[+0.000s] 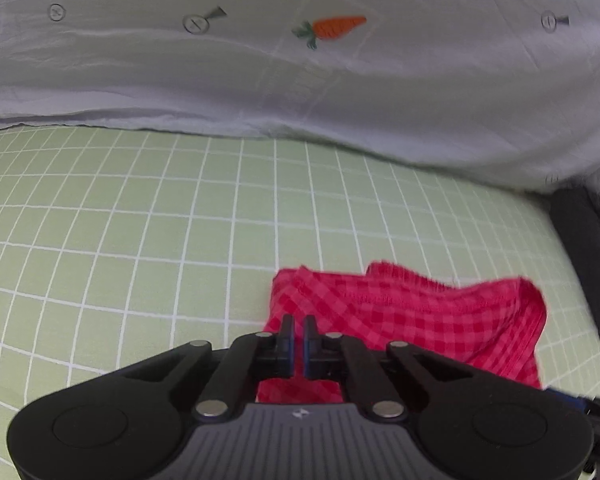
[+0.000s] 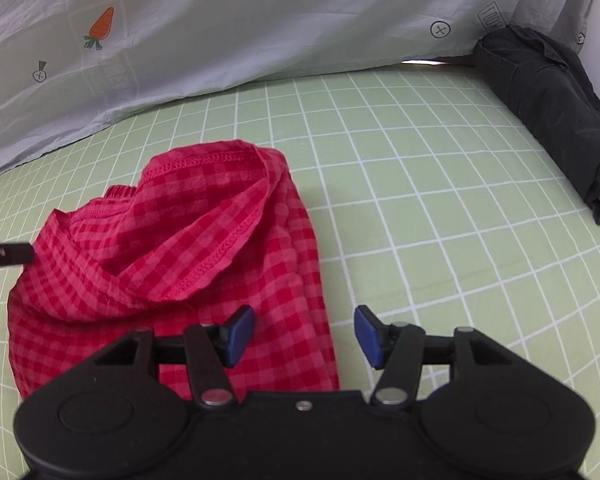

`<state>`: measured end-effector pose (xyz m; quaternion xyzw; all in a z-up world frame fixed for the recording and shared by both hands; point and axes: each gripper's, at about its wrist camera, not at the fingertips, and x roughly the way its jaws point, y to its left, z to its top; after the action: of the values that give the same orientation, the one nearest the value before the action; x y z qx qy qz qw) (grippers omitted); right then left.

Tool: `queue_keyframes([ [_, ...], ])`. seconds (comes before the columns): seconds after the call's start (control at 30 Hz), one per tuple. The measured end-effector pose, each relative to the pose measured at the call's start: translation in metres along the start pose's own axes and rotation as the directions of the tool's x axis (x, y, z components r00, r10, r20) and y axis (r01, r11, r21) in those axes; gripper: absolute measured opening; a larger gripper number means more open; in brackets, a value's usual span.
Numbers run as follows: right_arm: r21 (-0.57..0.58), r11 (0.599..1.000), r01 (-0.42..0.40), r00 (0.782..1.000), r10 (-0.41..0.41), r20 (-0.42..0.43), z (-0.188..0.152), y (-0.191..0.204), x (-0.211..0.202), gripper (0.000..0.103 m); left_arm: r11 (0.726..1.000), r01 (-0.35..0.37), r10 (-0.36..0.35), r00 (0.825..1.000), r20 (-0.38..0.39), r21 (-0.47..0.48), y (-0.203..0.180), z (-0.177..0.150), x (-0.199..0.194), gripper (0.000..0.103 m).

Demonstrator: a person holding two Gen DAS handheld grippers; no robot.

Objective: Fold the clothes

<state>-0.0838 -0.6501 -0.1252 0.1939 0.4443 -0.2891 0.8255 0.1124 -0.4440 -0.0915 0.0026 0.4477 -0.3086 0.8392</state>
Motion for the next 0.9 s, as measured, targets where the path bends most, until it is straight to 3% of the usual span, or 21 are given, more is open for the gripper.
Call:
queue_keyframes([
  [0.1, -0.013, 1.000, -0.011, 1.000, 0.011, -0.008, -0.005, 0.005, 0.002, 0.057, 0.993, -0.026, 0.037, 0.994, 0.101, -0.112, 0.019, 0.011, -0.015, 0.005],
  [0.17, -0.028, 0.999, -0.023, 1.000, 0.023, -0.009, -0.006, 0.009, 0.003, 0.058, 0.990, -0.057, 0.067, 0.995, 0.077, -0.131, 0.027, 0.014, -0.013, 0.009],
  [0.27, -0.069, 0.997, -0.029, 1.000, 0.029, 0.000, 0.001, 0.019, 0.008, 0.064, 0.991, -0.054, 0.056, 0.998, 0.012, -0.124, 0.031, 0.009, -0.007, 0.022],
  [0.47, -0.136, 0.990, -0.037, 0.998, 0.044, 0.050, 0.028, 0.034, 0.018, 0.064, 0.989, -0.052, 0.044, 0.997, -0.058, -0.137, 0.028, -0.006, -0.001, 0.034],
  [0.6, -0.071, 0.989, -0.130, 0.981, 0.139, 0.137, 0.056, 0.031, 0.017, 0.068, 0.993, -0.036, 0.028, 0.997, -0.075, -0.110, 0.025, -0.005, 0.002, 0.042],
  [0.67, -0.034, 0.990, -0.139, 0.979, 0.143, 0.145, 0.064, 0.028, 0.020, 0.068, 0.995, -0.029, 0.022, 0.997, -0.077, -0.094, 0.022, -0.004, 0.005, 0.047],
  [0.8, -0.104, 0.993, -0.060, 0.987, 0.075, 0.141, 0.062, 0.030, 0.026, 0.068, 0.999, -0.002, -0.004, 0.995, -0.104, -0.054, 0.017, -0.003, 0.016, 0.053],
  [0.9, -0.039, 0.994, -0.106, 0.988, 0.110, 0.108, 0.058, 0.017, 0.032, 0.067, 1.000, 0.020, -0.022, 0.993, -0.118, -0.021, 0.012, -0.002, 0.026, 0.053],
])
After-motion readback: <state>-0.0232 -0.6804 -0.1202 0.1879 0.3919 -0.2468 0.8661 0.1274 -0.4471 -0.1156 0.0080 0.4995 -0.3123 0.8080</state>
